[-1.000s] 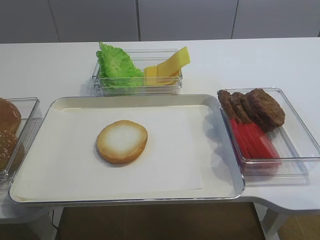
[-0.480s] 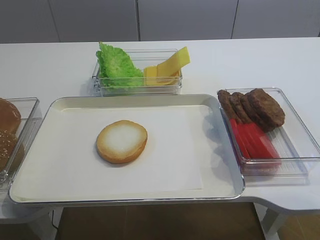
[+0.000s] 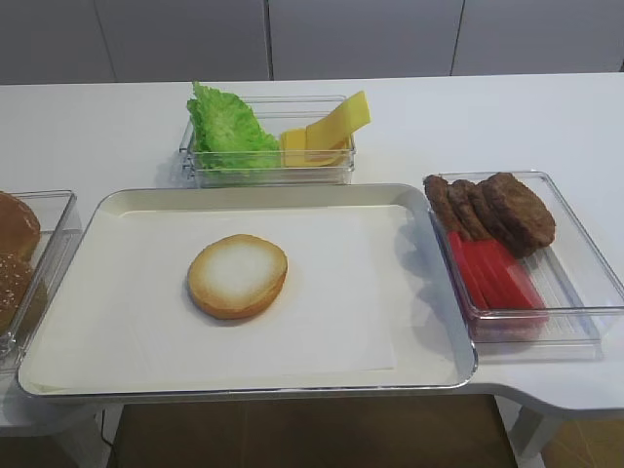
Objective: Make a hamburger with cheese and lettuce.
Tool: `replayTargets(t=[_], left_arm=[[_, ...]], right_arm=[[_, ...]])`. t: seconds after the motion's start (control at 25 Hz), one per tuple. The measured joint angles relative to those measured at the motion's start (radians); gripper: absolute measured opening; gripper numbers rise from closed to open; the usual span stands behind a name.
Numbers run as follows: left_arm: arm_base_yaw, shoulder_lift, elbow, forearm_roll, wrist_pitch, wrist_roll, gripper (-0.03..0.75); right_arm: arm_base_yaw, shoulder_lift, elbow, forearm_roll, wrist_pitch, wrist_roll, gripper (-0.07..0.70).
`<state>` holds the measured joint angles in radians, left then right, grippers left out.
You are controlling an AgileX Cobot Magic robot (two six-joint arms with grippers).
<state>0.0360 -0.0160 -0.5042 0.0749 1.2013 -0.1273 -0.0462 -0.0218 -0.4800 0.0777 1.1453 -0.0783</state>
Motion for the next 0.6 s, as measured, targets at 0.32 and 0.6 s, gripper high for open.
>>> replayTargets(t=[0.32,0.6], left_arm=[[0.000,0.000,0.007,0.000,-0.015,0.000,0.351],[0.000,0.000,0.007,0.000,-0.015,0.000,0.351]], right_arm=[[0.000,0.000,0.000,0.000,0.000,0.000,0.406],[0.000,0.000,0.000,0.000,0.000,0.000,0.406]])
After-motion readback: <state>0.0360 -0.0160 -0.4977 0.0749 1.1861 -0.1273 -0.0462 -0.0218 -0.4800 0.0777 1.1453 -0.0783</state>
